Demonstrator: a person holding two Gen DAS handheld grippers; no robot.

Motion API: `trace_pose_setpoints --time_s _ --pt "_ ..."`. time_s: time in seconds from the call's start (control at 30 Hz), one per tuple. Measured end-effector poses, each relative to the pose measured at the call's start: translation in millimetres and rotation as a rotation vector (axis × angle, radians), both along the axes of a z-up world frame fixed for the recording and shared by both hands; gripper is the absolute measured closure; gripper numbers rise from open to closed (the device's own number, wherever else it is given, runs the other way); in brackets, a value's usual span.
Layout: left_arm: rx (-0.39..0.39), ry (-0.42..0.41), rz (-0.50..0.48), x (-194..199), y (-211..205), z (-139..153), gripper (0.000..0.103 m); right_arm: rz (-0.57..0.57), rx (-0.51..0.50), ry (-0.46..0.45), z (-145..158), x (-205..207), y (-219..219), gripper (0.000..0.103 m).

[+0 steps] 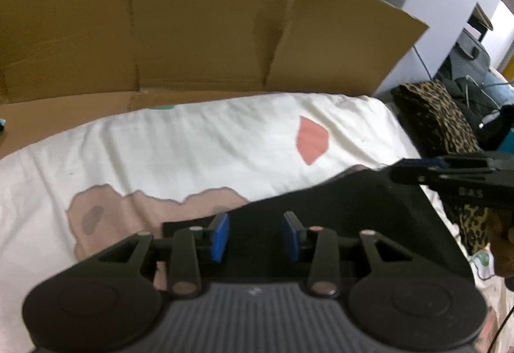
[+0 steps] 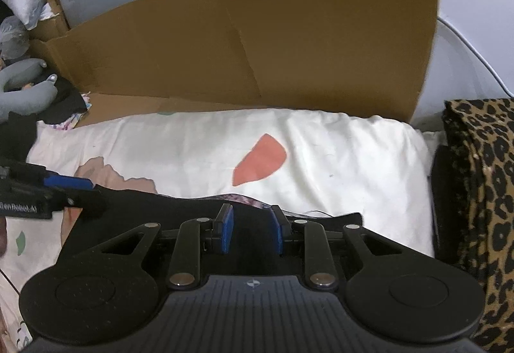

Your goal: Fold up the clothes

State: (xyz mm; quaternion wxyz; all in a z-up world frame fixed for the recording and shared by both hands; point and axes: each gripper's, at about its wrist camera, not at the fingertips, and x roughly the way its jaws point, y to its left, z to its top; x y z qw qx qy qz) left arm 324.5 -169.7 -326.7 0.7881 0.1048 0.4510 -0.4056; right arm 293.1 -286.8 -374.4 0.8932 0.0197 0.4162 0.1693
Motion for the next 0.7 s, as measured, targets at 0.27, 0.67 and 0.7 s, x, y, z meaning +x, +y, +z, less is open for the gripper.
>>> trace_pose_setpoints --time_s 0.27,0.67,0.7 --pt "0.001 -0.006 -0.077 -22.0 -16.8 -7.8 0.065 0.050 -0.044 0.025 -18.8 -5.2 32.4 0.073" --pt "0.026 0.011 -0.076 -16.0 -28.1 -36.4 0.068 0.022 -0.071 0.040 -43.4 12.7 31.9 0.072" --pt "0.027 0.019 -0.077 -14.6 -28.8 -39.8 0.068 0.022 -0.066 0.040 -45.3 12.9 31.0 0.071"
